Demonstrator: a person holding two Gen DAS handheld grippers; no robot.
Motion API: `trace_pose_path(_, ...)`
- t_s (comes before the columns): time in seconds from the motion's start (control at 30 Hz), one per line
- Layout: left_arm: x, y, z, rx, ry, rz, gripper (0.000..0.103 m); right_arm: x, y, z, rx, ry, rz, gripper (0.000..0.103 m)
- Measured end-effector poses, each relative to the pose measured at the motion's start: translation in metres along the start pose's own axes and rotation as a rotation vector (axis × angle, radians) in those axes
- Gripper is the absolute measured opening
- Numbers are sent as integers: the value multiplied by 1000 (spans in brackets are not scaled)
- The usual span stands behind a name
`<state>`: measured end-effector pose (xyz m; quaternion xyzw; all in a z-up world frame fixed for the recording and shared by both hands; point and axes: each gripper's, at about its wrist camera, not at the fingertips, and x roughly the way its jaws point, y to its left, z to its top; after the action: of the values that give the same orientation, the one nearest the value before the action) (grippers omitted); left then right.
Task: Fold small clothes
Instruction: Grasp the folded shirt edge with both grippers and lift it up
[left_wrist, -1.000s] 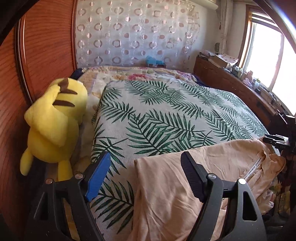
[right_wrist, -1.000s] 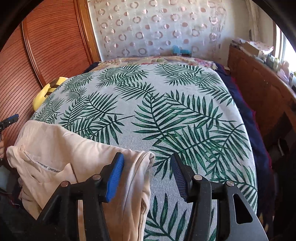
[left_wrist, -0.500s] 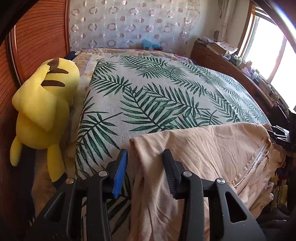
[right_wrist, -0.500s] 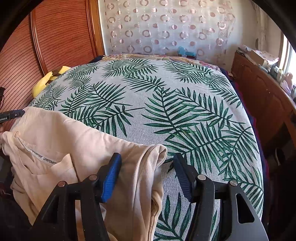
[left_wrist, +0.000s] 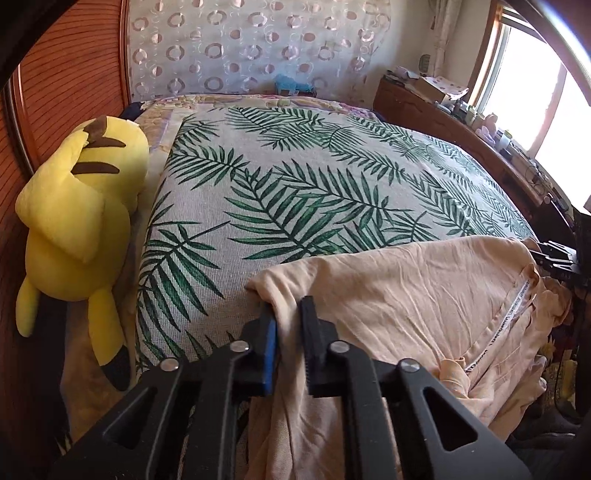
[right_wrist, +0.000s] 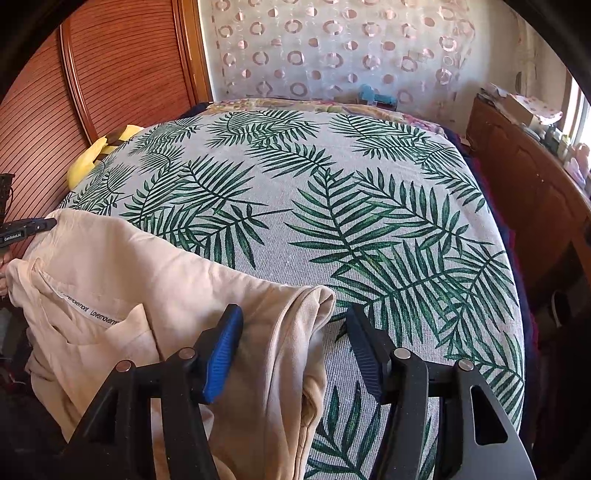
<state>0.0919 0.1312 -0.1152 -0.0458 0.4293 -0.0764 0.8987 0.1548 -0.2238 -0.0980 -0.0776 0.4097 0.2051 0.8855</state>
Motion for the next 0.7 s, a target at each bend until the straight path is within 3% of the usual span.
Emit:
trace_pose_path(0.1,-17,-12,-2,40,-58,5,9,0,4,0,-20,7,10,40)
trace_pose_path(0.17,-32,-17,-3,41,-96,-8,8,-2,7,0,-30,22,50,12)
trace_pose_path(0.33,-84,-26,-10,17,-225,-41,8,-23,15,-8,-48,-30,50,9)
trace_pose_path(0.43,-108,-30,-12,11,-291,-45,7,-64,10,-11,-31,-150,-4,8)
trace_pose_path(0.53,-129,-37,-10,25,-359,0,7,-106,1,-13,-8,-240,-19,8)
trace_pose_path(0.7,-174,-53,-3,49,-480,-19,7,-171,5,-15,-33,-369,-57,8)
